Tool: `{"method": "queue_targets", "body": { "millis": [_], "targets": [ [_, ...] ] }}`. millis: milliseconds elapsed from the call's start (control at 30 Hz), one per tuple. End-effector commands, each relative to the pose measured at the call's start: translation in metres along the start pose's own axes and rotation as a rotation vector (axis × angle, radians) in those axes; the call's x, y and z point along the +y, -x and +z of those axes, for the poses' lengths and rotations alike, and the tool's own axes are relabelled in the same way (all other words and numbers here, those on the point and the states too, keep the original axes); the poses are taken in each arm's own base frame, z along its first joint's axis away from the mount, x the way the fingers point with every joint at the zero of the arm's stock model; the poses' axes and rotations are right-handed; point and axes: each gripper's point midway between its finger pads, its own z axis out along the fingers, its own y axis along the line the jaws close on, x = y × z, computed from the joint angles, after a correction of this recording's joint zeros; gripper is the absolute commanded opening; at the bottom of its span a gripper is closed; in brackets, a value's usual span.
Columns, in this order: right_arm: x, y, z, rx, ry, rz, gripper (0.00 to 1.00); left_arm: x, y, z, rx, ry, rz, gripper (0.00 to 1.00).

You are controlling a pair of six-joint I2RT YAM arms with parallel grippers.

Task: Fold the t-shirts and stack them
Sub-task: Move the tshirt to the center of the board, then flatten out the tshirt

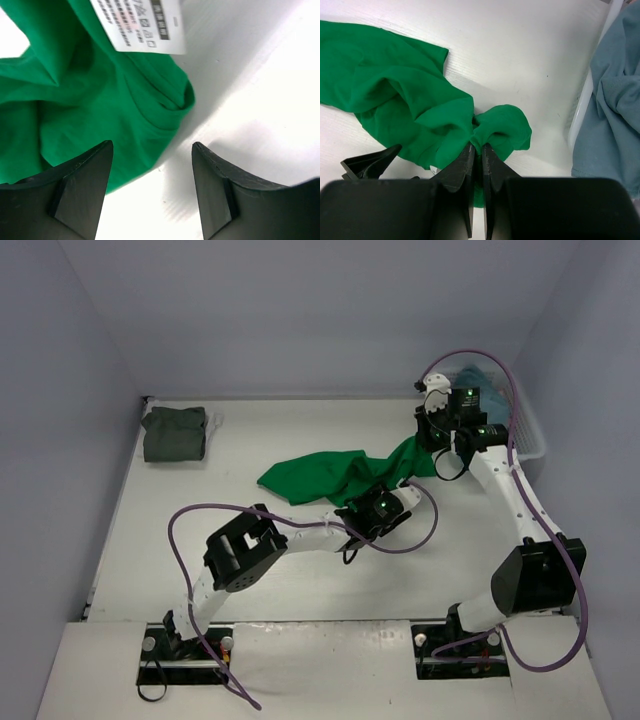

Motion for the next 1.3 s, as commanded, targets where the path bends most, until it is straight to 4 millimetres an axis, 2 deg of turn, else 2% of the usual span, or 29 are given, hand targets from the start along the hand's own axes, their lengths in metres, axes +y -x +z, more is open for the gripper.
{"method": "queue_targets", "body": {
  "millis": [0,133,500,600,633,733,867,967,1067,1100,1133,1167,1200,1233,1267],
  "targets": [
    [-0.011,0.033,-0.005,-0.102,-0.039,-0.013,0.0,-0.005,0.041,-0.014,-0.068,-0.033,-0.105,0.59],
    [-0.011,0.033,-0.004,-0.102,-0.037,-0.011,0.0,-0.014,0.043,-0.017,-0.064,-0.053,-0.114,0.59],
    [-0.009,0.026,0.0,-0.096,-0.025,-0.016,0.0,-0.022,0.024,0.014,-0.023,-0.025,-0.068,0.57],
    [-0.008,0.025,0.002,-0.096,-0.015,-0.013,0.0,-0.021,0.018,0.019,-0.011,-0.026,-0.06,0.47],
    [-0.008,0.025,0.002,-0.095,-0.013,-0.008,0.0,-0.019,0.018,0.02,-0.011,-0.023,-0.061,0.38],
    [-0.006,0.022,0.004,-0.093,-0.003,-0.005,0.0,-0.014,0.018,0.019,-0.018,-0.015,-0.032,0.22],
    [-0.003,0.02,0.003,-0.093,0.005,-0.006,0.0,-0.001,0.025,0.018,-0.048,0.032,0.003,0.09],
    [-0.002,0.018,0.001,-0.092,0.008,-0.015,0.0,0.018,0.033,0.016,-0.064,0.072,0.028,0.0],
    [0.001,0.013,-0.003,-0.089,0.023,-0.031,0.0,0.053,0.051,0.006,-0.105,0.107,0.029,0.0],
    [0.002,0.01,-0.003,-0.083,0.026,-0.041,0.0,0.08,0.065,-0.003,-0.136,0.134,0.013,0.0],
    [0.003,0.009,-0.005,-0.084,0.03,-0.048,0.0,0.094,0.061,-0.006,-0.132,0.146,0.01,0.0],
    [0.004,0.003,-0.004,-0.072,0.033,-0.053,0.0,0.114,0.075,-0.019,-0.164,0.164,-0.004,0.0],
    [0.005,0.0,-0.004,-0.068,0.035,-0.053,0.0,0.131,0.077,-0.025,-0.171,0.185,-0.015,0.0],
    [0.005,-0.001,-0.007,-0.068,0.032,-0.056,0.0,0.157,0.07,-0.027,-0.159,0.216,-0.034,0.0],
    [0.006,-0.003,-0.007,-0.065,0.034,-0.056,0.0,0.177,0.08,-0.042,-0.184,0.235,-0.048,0.0]
  ]
}}
